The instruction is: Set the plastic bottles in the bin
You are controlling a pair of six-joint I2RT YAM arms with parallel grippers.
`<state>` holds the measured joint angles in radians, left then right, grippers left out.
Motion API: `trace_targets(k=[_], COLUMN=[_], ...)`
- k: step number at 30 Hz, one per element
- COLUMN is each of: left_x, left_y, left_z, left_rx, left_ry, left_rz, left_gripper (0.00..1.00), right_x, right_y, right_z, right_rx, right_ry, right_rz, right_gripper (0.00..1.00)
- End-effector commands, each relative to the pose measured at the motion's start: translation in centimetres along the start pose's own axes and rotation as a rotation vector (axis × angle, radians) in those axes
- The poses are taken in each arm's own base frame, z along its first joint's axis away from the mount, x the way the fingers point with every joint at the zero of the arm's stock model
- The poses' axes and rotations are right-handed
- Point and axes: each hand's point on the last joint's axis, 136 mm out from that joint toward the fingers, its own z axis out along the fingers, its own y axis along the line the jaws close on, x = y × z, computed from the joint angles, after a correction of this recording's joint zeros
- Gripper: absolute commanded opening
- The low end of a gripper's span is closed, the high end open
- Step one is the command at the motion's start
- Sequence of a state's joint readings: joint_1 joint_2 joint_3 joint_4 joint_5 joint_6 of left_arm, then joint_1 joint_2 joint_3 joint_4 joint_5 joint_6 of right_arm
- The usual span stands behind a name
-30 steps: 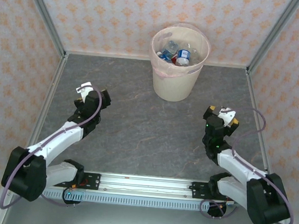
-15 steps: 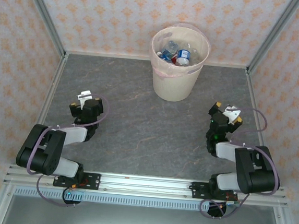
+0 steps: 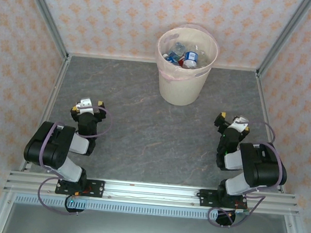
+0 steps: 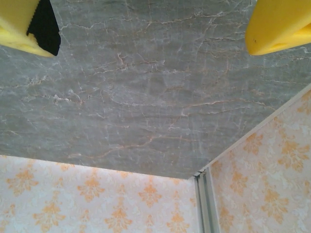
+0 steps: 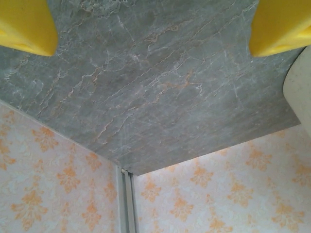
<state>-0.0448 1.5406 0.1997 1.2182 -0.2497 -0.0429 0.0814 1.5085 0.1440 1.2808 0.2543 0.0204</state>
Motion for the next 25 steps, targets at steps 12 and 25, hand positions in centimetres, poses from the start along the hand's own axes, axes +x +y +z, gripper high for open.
trace_targets(k=[12,25], left_x=[-3.13,-3.12], left_y=[-0.97,-1.28], left_z=[0.0,-0.07], left_rx=[0.074,0.09], left_ry=[-0.115,-0.116], left_rz=[-0.033,-0.025], left_gripper=[1.0,1.0], right_x=[-1.76,-1.74], right_y=[1.2,1.18], right_z=[1.26,1.24], right_rx=[-0.026,-0.026], right_ry=[-0.039,-0.039], right_rz=[0.005,0.005], right_gripper=[1.0,1.0])
